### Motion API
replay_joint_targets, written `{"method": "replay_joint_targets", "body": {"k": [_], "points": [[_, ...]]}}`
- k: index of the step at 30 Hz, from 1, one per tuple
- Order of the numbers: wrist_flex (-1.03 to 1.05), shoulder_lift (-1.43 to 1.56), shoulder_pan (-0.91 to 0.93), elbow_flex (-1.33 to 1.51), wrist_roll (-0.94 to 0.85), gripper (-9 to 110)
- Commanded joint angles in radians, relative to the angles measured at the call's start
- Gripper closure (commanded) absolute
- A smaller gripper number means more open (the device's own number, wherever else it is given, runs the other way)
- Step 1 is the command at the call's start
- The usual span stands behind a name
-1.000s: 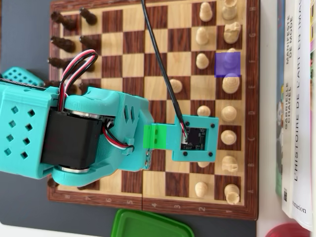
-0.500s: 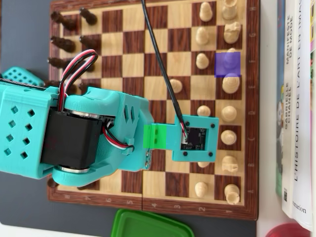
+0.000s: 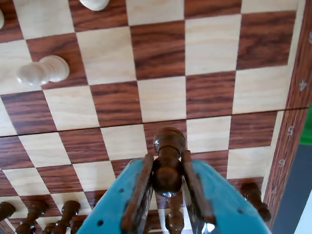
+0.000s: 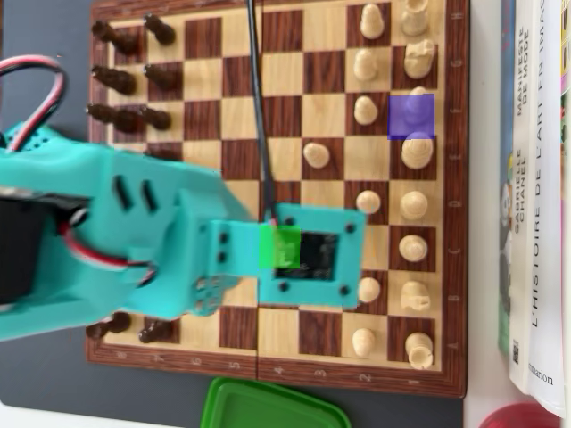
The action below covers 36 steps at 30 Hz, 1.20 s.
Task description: Play chess
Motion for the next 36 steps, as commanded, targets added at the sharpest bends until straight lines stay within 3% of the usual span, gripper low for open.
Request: {"method": "replay_joint_targets", "body": {"k": [1,14,28,36], "points": [[0.003,0.080,0.064,0.020,-0.008,95],[-0.009,-0.025,0.333,-0.067,-0.189,95],[0.000,-0.407,0.402,-0.439,-0.285,95],[-0.009,-0.460,0.425,-0.503,-0.313,95]]}}
